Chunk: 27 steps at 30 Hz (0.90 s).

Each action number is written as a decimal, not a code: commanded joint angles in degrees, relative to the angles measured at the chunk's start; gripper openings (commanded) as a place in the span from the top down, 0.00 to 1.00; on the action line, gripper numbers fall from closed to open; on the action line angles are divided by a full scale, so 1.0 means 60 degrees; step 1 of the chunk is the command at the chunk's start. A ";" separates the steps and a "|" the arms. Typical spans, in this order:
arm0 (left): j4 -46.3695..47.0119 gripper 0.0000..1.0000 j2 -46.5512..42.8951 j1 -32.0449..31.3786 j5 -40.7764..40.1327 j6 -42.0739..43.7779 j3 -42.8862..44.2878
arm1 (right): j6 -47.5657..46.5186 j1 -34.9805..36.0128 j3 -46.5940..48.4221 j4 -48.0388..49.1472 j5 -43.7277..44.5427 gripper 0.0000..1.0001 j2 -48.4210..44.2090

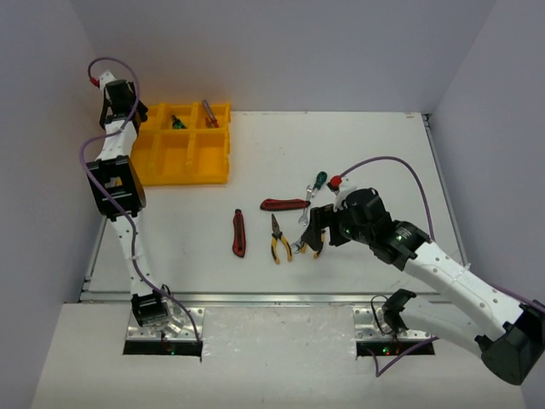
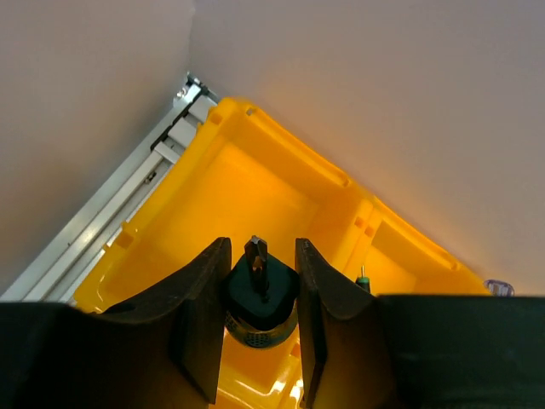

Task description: Sort the tools into containers

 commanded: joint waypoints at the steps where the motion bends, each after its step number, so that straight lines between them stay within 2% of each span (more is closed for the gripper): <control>1: 0.1367 0.85 0.0156 0.0028 0.0376 0.0358 0.0493 | -0.0054 -0.0004 -0.0081 0.0594 -0.0153 0.01 0.0448; 2: 0.1268 0.78 0.0267 0.0063 0.0294 0.0308 0.0596 | -0.0006 0.0003 -0.0109 0.0691 -0.0153 0.01 0.0544; 3: 0.1153 0.53 0.0326 0.0092 0.0294 0.0234 0.0598 | 0.0024 0.0003 -0.0138 0.0765 -0.0153 0.01 0.0576; 4: 0.1150 0.38 0.0325 0.0122 0.0380 0.0144 0.0597 | 0.0024 0.0003 -0.0135 0.0808 -0.0150 0.01 0.0635; 7: 0.0808 0.06 0.0070 0.0165 0.0635 -0.0396 0.0516 | 0.0059 -0.0007 0.0316 0.0748 0.0156 0.01 0.1103; 8: 0.0709 0.00 -0.0009 0.0165 0.0765 -0.0525 0.0531 | 0.0074 -0.0005 0.0495 0.0702 0.0266 0.01 0.1315; 12: 0.0022 0.00 -0.1265 0.0136 0.1024 -0.1669 0.0583 | 0.0418 -0.0050 0.1197 0.0380 0.1352 0.01 0.2386; 16: -0.1199 0.00 -0.3814 0.0159 0.1404 -0.2635 -0.0192 | 0.1265 -0.0481 0.2329 -0.0198 0.2633 0.01 0.4302; 19: -0.0995 0.00 -0.7121 0.0163 0.2411 -0.3296 -0.3121 | 0.1953 -0.1038 0.3724 -0.0944 0.2850 0.01 0.5741; 21: -0.0779 0.00 -0.8639 0.0118 0.2934 -0.3725 -0.4696 | 0.2084 -0.1454 0.4241 -0.1111 0.2738 0.01 0.6668; 22: -0.0384 0.00 -0.9471 0.0075 0.3368 -0.3825 -0.6243 | 0.2194 -0.1568 0.4611 -0.1125 0.2782 0.01 0.6909; 23: -0.0221 0.00 -1.1035 -0.0003 0.3468 -0.3921 -0.7020 | 0.2281 -0.1686 0.4773 -0.1125 0.2912 0.01 0.7127; 24: 0.0056 0.00 -1.2226 -0.0401 0.3414 -0.3812 -0.8150 | 0.2381 -0.1973 0.5016 -0.1125 0.3134 0.01 0.7426; 25: 0.0140 0.00 -1.2589 -0.0522 0.3183 -0.3778 -0.8985 | 0.2462 -0.2061 0.5091 -0.1125 0.3201 0.01 0.7650; 27: 0.0526 0.00 -1.4789 -0.1499 0.2250 -0.3658 -1.1120 | 0.2523 -0.2326 0.5793 -0.1104 0.3470 0.04 0.8254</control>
